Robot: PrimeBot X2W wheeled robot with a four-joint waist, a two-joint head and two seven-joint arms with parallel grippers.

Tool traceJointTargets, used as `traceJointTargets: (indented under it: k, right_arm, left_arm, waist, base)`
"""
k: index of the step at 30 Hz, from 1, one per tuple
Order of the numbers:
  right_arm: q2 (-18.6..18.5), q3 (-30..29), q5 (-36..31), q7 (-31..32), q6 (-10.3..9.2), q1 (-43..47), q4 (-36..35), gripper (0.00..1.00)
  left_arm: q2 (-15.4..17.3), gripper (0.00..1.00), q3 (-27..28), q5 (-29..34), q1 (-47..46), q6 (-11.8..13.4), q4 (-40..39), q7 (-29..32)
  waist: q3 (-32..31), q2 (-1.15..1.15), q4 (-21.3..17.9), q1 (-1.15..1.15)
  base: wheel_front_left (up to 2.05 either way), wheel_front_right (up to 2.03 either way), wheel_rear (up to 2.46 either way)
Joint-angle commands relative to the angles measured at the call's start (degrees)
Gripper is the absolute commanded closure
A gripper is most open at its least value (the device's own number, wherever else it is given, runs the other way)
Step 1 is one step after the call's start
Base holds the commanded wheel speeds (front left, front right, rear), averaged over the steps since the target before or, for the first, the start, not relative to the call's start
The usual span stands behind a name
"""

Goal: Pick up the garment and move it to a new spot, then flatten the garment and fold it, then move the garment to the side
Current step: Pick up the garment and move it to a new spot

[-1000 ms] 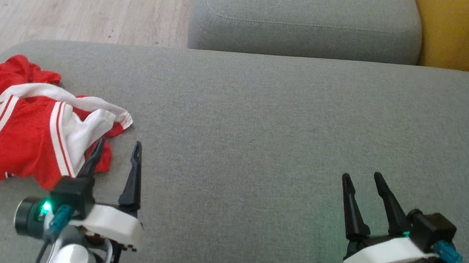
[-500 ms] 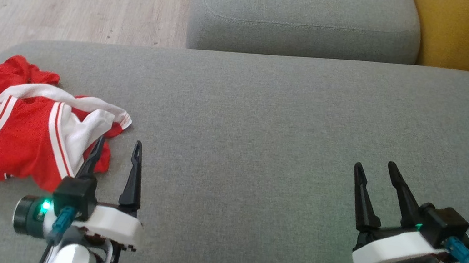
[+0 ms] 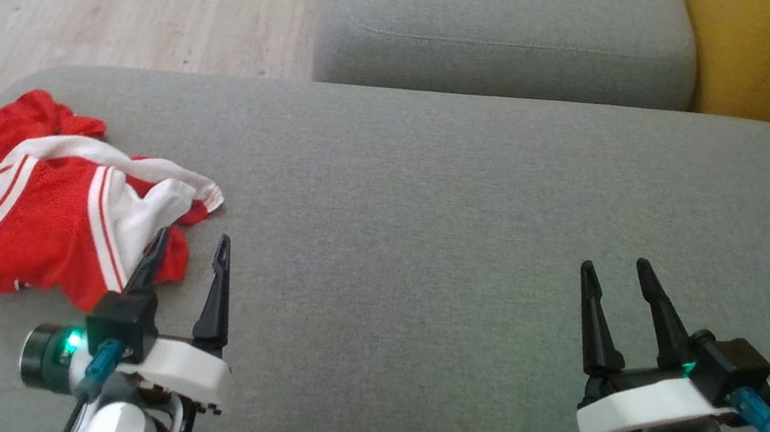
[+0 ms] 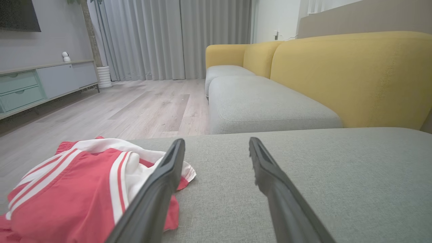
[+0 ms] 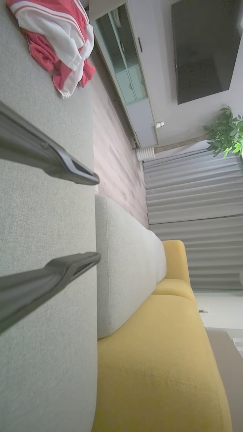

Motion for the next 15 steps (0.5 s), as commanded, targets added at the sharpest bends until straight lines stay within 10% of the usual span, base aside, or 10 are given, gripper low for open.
traceJointTargets:
  k: [1, 15]
  right_arm:
    - [-0.1, 1.2, 0.4, -0.7, 0.44, -0.9, -2.5, 0.00]
    - [0.3, 2.7, 2.7, -0.7, 0.44, 0.7, -4.5, 0.00]
  left_arm:
    - [0.7, 0.00, 2.5, -0.3, -3.6, 0.3, -1.6, -0.7]
    - [0.9, 0.00, 4.6, -0.1, -3.4, -0.4, -0.9, -0.7]
  waist:
    - [0.1, 0.00, 1.0, 0.00]
    - [0.0, 0.00, 12.8, 0.00]
  base:
    - [0.00, 0.00, 0.00]
    - [0.00, 0.00, 0.00]
